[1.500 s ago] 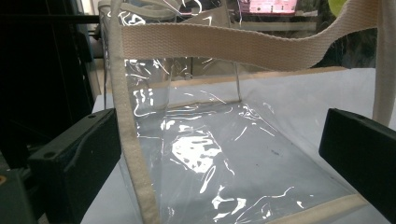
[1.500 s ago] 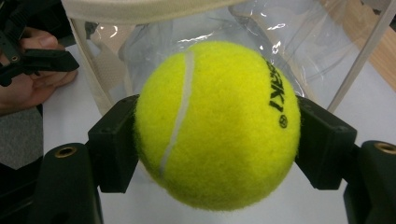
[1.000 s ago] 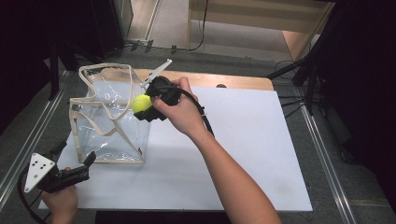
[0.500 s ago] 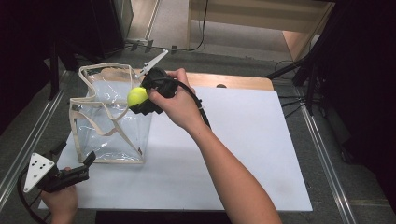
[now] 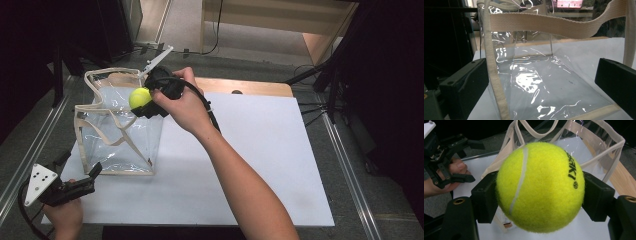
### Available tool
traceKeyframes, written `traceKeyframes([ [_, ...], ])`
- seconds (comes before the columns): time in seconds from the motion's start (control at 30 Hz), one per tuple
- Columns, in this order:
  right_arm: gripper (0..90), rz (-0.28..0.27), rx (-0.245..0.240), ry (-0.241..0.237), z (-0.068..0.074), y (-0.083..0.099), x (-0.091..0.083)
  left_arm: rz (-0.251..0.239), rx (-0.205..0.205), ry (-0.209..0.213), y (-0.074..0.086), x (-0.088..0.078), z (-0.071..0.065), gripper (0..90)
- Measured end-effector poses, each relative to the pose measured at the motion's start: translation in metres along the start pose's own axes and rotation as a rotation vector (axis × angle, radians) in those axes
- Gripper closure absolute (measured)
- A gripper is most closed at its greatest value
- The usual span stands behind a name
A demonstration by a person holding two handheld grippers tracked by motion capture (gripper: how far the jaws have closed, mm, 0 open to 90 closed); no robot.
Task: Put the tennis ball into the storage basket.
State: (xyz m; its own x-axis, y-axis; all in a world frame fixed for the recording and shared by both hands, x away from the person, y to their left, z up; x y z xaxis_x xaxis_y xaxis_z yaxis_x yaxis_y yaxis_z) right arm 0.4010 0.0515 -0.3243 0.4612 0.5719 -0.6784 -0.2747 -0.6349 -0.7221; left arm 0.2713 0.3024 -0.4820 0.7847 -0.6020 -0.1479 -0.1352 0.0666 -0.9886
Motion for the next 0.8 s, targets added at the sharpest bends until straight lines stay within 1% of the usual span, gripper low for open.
traceKeyframes([
  [0.2, 24.3, -0.004, -0.01, -0.006, 0.003, -0.008, 0.003, 0.002, 0.002, 0.0, 0.0, -0.001, 0.001, 0.0],
  [0.43, 24.3, -0.006, -0.021, -0.01, 0.006, -0.016, 0.006, -0.006, -0.009, 0.0, 0.0, -0.001, 0.001, 0.0],
  [0.7, 24.3, -0.003, -0.025, -0.021, 0.01, -0.023, 0.014, -0.009, -0.011, 0.003, -0.001, -0.001, 0.001, 0.0],
  [0.8, 24.3, -0.005, -0.034, -0.025, 0.012, -0.027, 0.016, -0.01, -0.013, 0.002, -0.001, -0.001, 0.001, 0.0],
])
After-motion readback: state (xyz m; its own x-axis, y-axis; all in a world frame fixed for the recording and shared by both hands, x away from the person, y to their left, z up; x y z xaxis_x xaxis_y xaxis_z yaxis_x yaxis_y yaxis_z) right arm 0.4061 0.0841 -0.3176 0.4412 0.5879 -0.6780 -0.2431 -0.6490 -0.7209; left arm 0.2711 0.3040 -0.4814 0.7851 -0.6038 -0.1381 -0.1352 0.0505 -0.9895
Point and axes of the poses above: each handheld gripper's, and its own axes: x roughly forward along the jaws, y roughly out of its underside, z roughly to its left, the point moved 5 cm from there along x, roughly forward along the jaws, and after that the axes turned 14 degrees about y, right-handed, at the moved point
